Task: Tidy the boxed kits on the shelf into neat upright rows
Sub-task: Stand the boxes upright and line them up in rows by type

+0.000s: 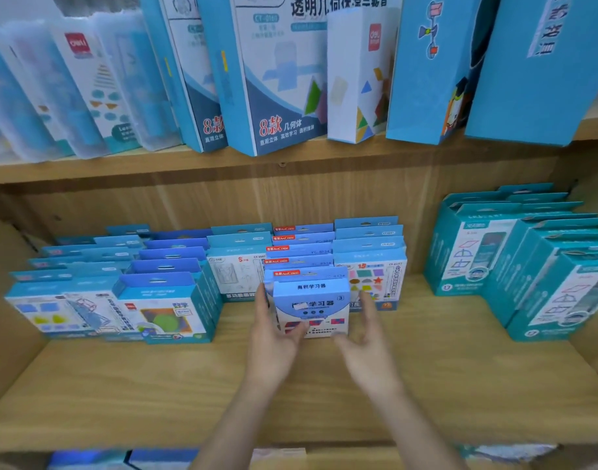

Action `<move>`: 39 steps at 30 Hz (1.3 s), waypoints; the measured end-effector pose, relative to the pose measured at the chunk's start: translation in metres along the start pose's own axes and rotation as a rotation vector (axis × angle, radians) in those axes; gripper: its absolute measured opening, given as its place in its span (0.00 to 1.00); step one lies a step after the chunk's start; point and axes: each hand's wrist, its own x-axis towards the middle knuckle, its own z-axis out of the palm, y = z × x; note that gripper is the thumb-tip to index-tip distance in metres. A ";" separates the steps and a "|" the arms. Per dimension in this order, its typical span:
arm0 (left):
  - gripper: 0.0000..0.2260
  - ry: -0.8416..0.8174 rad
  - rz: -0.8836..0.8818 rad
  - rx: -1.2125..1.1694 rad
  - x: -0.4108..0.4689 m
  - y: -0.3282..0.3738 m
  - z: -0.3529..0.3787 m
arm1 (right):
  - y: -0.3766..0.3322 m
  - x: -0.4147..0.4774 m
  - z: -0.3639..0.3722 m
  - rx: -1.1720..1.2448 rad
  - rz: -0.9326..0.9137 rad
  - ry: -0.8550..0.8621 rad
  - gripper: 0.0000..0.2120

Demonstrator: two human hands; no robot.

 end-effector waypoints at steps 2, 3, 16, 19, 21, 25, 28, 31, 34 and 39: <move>0.36 0.019 -0.020 -0.007 0.002 -0.001 0.002 | 0.004 -0.005 0.021 0.017 -0.003 -0.102 0.37; 0.34 0.034 -0.027 0.012 0.003 -0.002 0.002 | 0.004 -0.003 0.026 0.018 -0.004 -0.115 0.37; 0.47 0.060 0.097 0.199 0.003 0.009 -0.014 | -0.018 0.008 -0.021 -0.355 -0.203 0.178 0.33; 0.50 0.106 0.244 0.505 0.003 0.014 -0.016 | -0.018 0.032 -0.048 -0.425 -0.229 0.289 0.36; 0.47 0.118 0.365 0.765 0.002 0.022 -0.015 | -0.018 0.047 -0.060 -0.450 -0.196 0.227 0.39; 0.44 0.042 0.530 1.039 0.004 0.031 -0.004 | -0.013 0.059 -0.069 -0.589 -0.263 0.082 0.31; 0.44 -0.004 0.594 1.094 0.005 0.038 0.007 | -0.007 0.062 -0.073 -0.663 -0.309 0.118 0.27; 0.43 -0.042 0.650 1.113 0.006 0.048 0.020 | 0.002 0.066 -0.072 -0.639 -0.324 0.154 0.26; 0.41 -0.094 0.680 1.162 0.010 0.057 0.036 | 0.006 0.071 -0.071 -0.578 -0.361 0.138 0.24; 0.38 -0.124 0.664 1.281 0.017 0.067 0.055 | 0.008 0.081 -0.076 -0.530 -0.461 0.150 0.24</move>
